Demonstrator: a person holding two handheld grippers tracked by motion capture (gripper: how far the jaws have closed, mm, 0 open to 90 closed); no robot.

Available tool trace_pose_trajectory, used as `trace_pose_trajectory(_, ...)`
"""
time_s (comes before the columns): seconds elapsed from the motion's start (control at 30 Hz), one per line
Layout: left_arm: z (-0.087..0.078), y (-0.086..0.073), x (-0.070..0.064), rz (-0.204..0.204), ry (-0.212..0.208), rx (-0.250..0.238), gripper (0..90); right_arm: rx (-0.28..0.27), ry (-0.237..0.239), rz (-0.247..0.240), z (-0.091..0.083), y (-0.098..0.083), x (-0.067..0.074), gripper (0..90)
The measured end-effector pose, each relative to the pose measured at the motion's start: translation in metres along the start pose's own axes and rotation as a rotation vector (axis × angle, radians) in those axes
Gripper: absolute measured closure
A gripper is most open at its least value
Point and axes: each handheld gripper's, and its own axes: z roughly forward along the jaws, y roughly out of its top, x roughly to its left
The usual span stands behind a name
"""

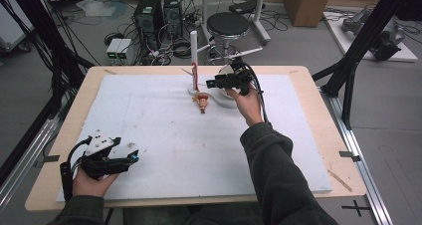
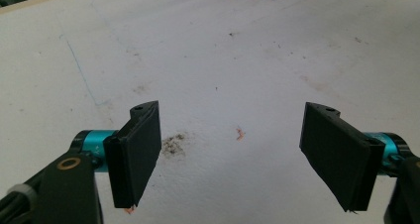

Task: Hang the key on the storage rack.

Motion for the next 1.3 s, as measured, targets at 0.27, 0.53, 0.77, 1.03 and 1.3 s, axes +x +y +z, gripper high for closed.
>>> trace_pose_trajectory(0.27, -0.001, 0.000, 0.000, -0.002, 0.000, 0.001, 24.5, -0.013, -0.001, 0.018, -0.011, -0.017, -0.008, 34.4)
trace_pose_trajectory(0.53, -0.002, -0.001, 0.001, -0.001, 0.008, 0.005, 24.5, -0.022, 0.010, 0.011, -0.018, -0.026, -0.011, 32.1)
trace_pose_trajectory(0.77, -0.002, -0.001, 0.000, 0.000, 0.008, 0.005, 24.5, -0.040, 0.012, 0.008, -0.029, -0.033, -0.011, 30.7)
trace_pose_trajectory(1.03, -0.002, -0.002, 0.000, -0.004, 0.008, 0.006, 24.6, -0.052, 0.007, 0.014, -0.039, -0.041, -0.015, 29.0)
trace_pose_trajectory(1.3, -0.005, -0.003, -0.001, -0.002, 0.012, 0.005, 24.6, -0.039, 0.007, 0.007, -0.045, -0.047, -0.012, 27.0)
